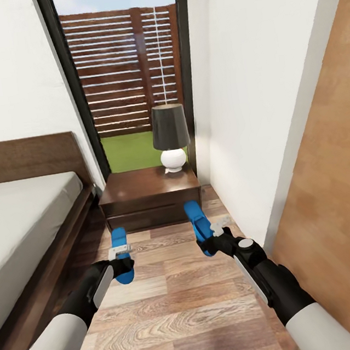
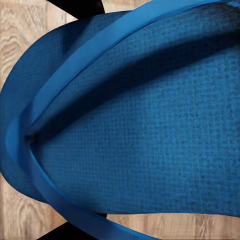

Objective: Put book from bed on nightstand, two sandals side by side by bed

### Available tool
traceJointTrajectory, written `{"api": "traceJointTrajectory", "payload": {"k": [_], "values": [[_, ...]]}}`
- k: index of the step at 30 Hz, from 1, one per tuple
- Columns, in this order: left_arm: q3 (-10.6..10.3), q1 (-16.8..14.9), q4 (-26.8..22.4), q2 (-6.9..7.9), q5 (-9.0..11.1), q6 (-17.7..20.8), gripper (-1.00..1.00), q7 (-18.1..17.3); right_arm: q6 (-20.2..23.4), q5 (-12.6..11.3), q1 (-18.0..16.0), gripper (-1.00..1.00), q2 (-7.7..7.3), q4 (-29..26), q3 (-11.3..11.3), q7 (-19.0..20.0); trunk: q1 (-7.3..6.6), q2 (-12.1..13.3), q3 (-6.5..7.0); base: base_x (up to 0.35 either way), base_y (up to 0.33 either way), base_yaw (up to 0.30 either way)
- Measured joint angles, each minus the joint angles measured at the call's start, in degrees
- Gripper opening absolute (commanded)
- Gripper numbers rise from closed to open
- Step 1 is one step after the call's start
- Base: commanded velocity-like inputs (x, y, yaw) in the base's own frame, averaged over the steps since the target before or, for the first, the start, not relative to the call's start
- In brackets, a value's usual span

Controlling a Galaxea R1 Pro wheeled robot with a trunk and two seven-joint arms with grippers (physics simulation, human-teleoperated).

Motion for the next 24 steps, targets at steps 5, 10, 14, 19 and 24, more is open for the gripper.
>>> {"api": "traceJointTrajectory", "payload": {"k": [5,10,14,19,24], "values": [[0.0,0.0,0.0,0.0,0.0,-0.3,-1.0,0.1,0.0,0.0,0.0,-1.0,0.0,0.1,0.0,-0.1,0.0,0.0,0.0,0.0,0.0,0.231],[0.0,0.0,0.2,0.14,0.0,-0.5,-1.0,0.1,0.0,0.0,0.0,-1.0,0.0,0.1,0.0,-0.1,0.0,0.0,0.0,0.0,0.0,0.255],[0.0,0.0,0.3,0.21,0.0,-0.5,-1.0,0.2,0.0,0.0,0.0,-1.0,0.0,0.1,0.0,-0.1,0.0,0.0,0.0,0.0,0.0,0.258],[0.0,0.0,1.0,0.27,-0.1,-0.5,-1.0,0.1,0.0,0.0,0.0,-1.0,0.01,0.1,0.0,-0.1,0.0,0.0,0.0,0.022,-0.077,0.188],[0.0,0.0,1.2,0.27,-0.2,-0.6,-1.0,0.1,0.0,0.0,0.0,-1.0,0.0,0.1,0.0,-0.1,-0.02,0.0,0.0,0.153,-0.181,0.072]]}}
